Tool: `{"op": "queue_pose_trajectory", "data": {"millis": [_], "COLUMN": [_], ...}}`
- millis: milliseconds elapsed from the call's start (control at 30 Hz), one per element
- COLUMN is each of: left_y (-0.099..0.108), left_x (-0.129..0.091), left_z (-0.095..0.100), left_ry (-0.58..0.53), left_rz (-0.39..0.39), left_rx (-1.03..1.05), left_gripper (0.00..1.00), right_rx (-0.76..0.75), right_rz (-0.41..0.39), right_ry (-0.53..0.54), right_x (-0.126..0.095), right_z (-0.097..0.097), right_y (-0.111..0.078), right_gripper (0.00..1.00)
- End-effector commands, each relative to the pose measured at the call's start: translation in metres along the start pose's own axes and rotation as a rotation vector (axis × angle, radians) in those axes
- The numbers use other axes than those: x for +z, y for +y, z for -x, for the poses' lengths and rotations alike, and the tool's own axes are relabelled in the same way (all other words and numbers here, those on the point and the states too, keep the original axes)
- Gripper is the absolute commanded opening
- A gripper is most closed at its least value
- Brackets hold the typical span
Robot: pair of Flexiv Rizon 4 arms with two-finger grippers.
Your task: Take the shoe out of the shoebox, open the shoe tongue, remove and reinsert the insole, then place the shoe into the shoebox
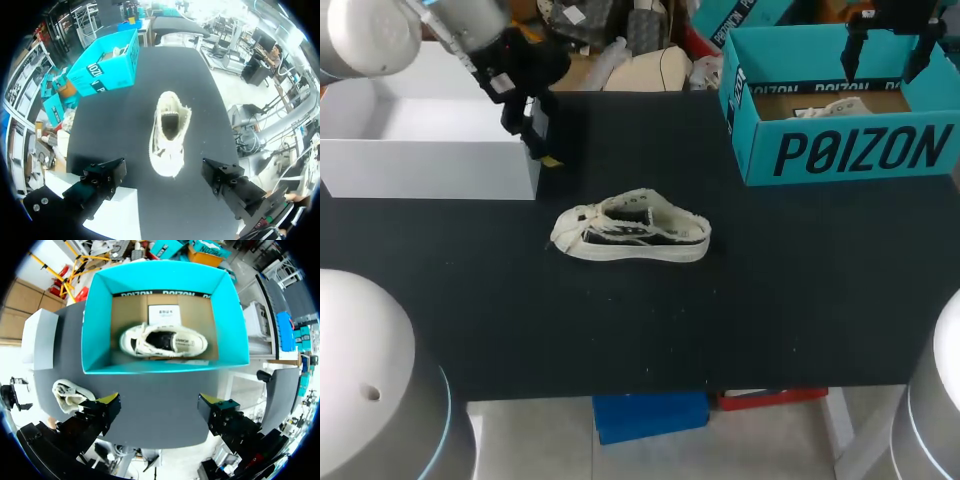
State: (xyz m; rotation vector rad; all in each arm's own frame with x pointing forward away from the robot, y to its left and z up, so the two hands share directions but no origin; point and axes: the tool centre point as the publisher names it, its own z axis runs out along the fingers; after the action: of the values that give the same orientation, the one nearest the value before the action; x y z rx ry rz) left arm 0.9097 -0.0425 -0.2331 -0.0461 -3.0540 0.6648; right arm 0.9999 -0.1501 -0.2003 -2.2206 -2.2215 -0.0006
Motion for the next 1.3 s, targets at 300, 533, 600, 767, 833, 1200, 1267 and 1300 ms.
{"op": "queue_pose_trajectory", "data": {"millis": [300,533,600,767,833,1200,1267,1300], "left_y": [0.037,0.037,0.037,0.037,0.037,0.037,0.037,0.037], "left_x": [-0.008,-0.008,-0.008,-0.008,-0.008,-0.008,-0.008,-0.008], "left_z": [-0.001,-0.001,-0.001,-0.001,-0.001,-0.001,-0.001,-0.001], "left_ry": [0.026,0.026,0.026,0.026,0.026,0.026,0.026,0.026], "left_rz": [-0.24,-0.24,-0.24,-0.24,-0.24,-0.24,-0.24,-0.24], "left_rx": [-0.03,-0.03,-0.03,-0.03,-0.03,-0.03,-0.03,-0.03], "left_gripper": [1.0,1.0,1.0,1.0,1.0,1.0,1.0,1.0], "right_rx": [0.0,0.0,0.0,0.0,-0.208,-1.031,-1.031,-1.031], "right_rz": [0.0,0.0,0.0,0.0,0.036,0.27,0.27,0.27], "right_ry": [0.0,0.0,0.0,0.0,-0.062,-0.216,-0.216,-0.216], "right_x": [0.0,0.0,0.0,0.0,-0.016,-0.027,-0.027,-0.027], "right_z": [0.0,0.0,0.0,0.0,-0.029,-0.175,-0.175,-0.175], "right_y": [0.0,0.0,0.0,0.0,0.019,-0.043,-0.043,-0.043], "right_gripper": [1.0,1.0,1.0,1.0,1.0,1.0,1.0,1.0]}}
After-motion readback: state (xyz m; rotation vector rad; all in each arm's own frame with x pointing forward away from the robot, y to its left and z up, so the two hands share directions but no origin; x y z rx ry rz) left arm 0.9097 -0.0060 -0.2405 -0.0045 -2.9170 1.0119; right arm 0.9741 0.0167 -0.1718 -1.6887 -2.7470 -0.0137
